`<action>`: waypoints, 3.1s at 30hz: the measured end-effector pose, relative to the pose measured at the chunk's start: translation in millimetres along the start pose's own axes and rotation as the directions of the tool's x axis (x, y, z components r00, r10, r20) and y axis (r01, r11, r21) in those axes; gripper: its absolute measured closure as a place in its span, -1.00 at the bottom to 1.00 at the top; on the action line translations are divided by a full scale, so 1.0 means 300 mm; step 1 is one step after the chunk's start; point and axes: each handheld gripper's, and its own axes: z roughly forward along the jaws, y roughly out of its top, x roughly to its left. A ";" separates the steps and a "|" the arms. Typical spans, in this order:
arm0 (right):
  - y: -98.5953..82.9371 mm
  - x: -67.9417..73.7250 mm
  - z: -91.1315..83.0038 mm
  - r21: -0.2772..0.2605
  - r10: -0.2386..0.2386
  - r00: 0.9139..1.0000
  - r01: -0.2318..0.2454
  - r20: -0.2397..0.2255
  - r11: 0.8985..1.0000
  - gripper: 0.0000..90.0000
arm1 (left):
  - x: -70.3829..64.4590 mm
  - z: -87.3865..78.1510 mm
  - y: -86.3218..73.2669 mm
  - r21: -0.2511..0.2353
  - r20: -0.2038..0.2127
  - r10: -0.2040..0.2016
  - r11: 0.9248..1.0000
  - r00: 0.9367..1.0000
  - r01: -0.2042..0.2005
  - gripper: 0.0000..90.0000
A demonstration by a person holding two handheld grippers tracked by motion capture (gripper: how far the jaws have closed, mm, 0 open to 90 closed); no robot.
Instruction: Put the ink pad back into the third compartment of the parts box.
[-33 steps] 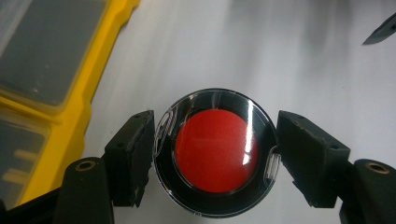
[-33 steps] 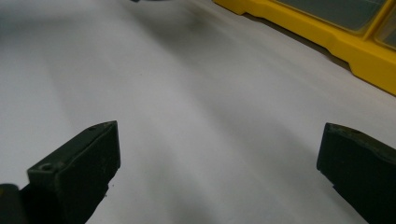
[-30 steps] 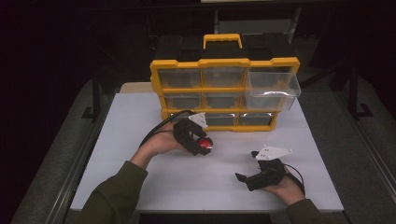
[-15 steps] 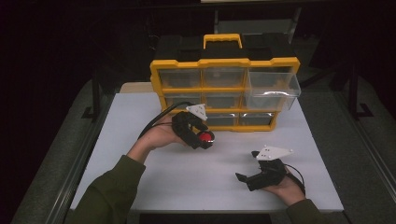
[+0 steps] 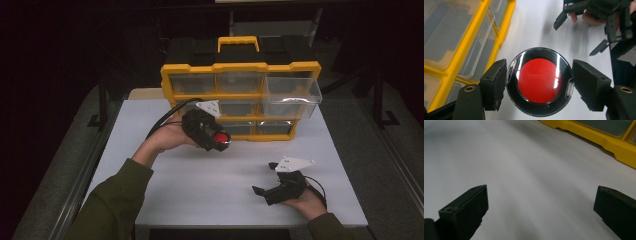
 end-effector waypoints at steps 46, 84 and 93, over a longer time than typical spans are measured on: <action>-0.001 -0.002 -0.003 -0.009 0.008 1.000 -0.008 0.002 1.000 -1.00 | 0.017 -0.215 0.311 -0.058 -0.019 0.094 0.994 0.995 -0.095 -0.34; -0.001 -0.004 -0.011 -0.030 0.016 1.000 -0.016 -0.005 0.999 -1.00 | 0.066 -0.172 0.654 -0.106 -0.008 0.128 0.986 0.992 -0.128 -0.34; -0.001 -0.003 -0.013 -0.032 0.015 1.000 -0.015 -0.010 0.999 -1.00 | 0.078 -0.091 0.698 -0.089 0.014 0.121 0.989 0.993 -0.120 -0.34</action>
